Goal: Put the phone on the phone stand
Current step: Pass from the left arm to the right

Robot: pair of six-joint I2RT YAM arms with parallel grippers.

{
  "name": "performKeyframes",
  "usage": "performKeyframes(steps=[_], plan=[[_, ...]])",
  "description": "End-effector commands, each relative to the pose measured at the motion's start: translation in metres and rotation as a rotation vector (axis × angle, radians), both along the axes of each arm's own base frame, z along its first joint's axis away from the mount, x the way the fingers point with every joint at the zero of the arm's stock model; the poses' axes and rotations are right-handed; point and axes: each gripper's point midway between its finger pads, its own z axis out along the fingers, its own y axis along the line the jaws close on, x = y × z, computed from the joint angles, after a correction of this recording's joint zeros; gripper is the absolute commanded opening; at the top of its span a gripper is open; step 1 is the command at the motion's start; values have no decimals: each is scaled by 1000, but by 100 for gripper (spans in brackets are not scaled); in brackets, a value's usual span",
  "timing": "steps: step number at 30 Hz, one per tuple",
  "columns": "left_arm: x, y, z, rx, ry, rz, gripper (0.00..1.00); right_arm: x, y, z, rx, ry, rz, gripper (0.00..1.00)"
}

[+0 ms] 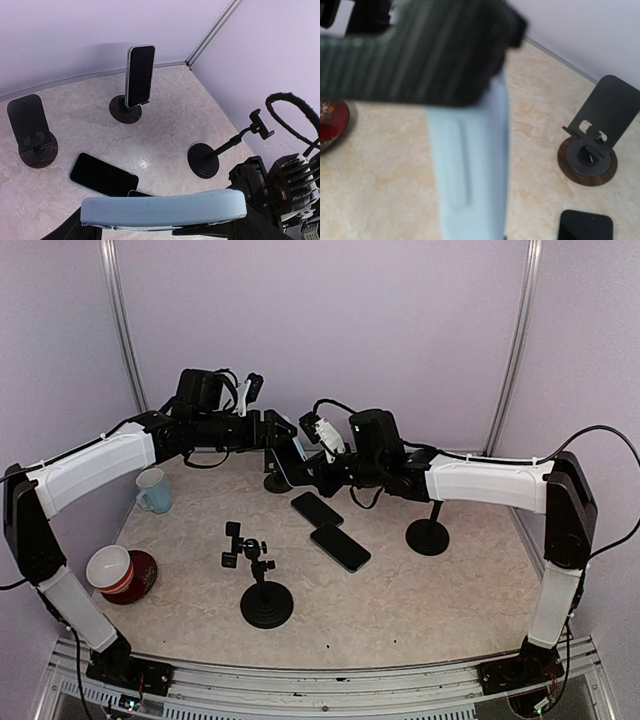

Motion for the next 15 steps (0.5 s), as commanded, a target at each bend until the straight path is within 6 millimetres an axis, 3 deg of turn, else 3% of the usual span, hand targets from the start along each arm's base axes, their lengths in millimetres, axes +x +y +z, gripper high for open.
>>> performKeyframes(steps=[1,4,7,11,12,15], plan=[[-8,-2,68,-128,-147,-24,72,-6,5,19,63,-6,20,0],[-6,-2,71,-133,-146,-20,75,-8,6,18,62,-7,20,0],[-6,-4,72,-142,-140,-25,87,-8,7,18,57,-11,21,0],[-4,-4,71,-147,-132,-22,90,-9,8,15,45,-14,19,0],[-3,-4,71,-150,-131,-20,98,-10,8,16,44,-15,19,0],[-4,-4,75,-160,-136,-20,99,-10,7,16,42,-19,16,0]])
